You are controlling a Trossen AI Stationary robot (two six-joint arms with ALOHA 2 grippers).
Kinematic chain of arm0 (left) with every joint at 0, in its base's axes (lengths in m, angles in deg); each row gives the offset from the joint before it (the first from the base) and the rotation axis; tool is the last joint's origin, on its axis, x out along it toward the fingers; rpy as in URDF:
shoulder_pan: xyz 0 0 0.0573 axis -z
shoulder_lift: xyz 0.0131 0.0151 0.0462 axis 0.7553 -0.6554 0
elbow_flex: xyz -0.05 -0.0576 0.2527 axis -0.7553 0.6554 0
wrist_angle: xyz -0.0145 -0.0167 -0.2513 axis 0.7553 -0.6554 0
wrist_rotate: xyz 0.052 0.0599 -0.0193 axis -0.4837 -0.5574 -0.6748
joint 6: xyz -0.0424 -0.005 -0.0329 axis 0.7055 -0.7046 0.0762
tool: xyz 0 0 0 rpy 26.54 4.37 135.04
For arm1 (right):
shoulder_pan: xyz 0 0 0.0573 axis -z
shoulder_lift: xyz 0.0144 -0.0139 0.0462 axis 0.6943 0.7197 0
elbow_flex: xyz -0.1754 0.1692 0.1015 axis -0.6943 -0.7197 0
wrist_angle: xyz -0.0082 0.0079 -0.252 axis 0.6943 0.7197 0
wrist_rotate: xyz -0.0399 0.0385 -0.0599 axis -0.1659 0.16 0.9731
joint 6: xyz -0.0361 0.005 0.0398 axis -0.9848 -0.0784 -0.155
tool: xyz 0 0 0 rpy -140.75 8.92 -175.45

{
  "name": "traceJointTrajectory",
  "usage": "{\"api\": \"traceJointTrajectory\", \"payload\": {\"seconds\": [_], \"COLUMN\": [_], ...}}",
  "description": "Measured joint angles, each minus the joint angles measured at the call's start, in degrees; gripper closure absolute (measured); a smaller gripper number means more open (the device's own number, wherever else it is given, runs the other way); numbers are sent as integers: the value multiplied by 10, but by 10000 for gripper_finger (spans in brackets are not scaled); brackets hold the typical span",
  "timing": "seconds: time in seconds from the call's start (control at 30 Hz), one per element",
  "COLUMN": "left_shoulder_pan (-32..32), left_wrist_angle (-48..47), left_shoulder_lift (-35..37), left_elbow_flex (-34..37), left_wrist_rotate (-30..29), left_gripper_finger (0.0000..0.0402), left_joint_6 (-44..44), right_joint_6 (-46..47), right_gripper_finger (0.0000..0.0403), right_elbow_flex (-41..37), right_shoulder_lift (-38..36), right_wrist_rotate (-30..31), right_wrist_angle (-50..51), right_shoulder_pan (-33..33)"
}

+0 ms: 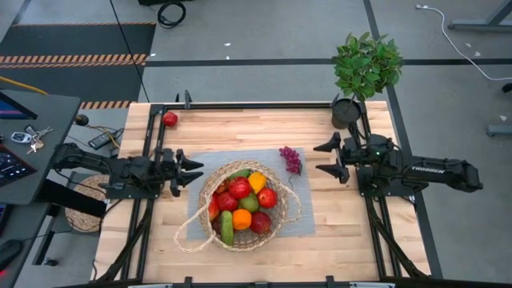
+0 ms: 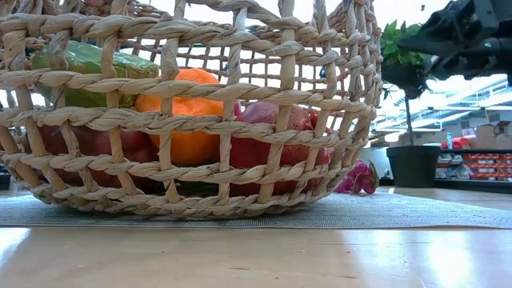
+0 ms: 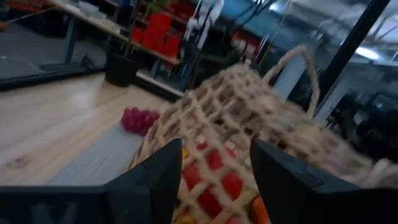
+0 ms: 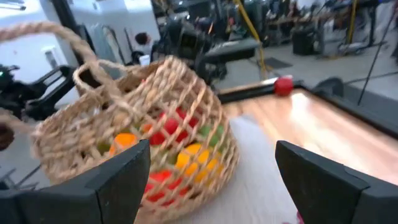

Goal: Build produce basket
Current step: Put the red apple into the brown basket

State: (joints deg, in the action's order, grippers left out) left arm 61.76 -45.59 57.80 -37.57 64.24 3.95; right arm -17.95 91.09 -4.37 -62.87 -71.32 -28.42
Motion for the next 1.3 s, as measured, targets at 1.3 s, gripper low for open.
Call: {"api": "traceJointTrajectory", "payload": {"seconds": [1.3], "left_shoulder_pan": [-111], "left_wrist_angle": [-330], "left_shoulder_lift": [-15], "left_elbow_flex": [-159], "left_wrist_rotate": [-130], "left_gripper_finger": [230], "left_joint_6": [-15], "right_joint_6": [81], "right_gripper_finger": [55], "right_elbow_flex": [-43], "right_shoulder_lift": [-179], "right_wrist_rotate": [-5], "right_wrist_angle": [155], "right_shoulder_pan": [-1]}}
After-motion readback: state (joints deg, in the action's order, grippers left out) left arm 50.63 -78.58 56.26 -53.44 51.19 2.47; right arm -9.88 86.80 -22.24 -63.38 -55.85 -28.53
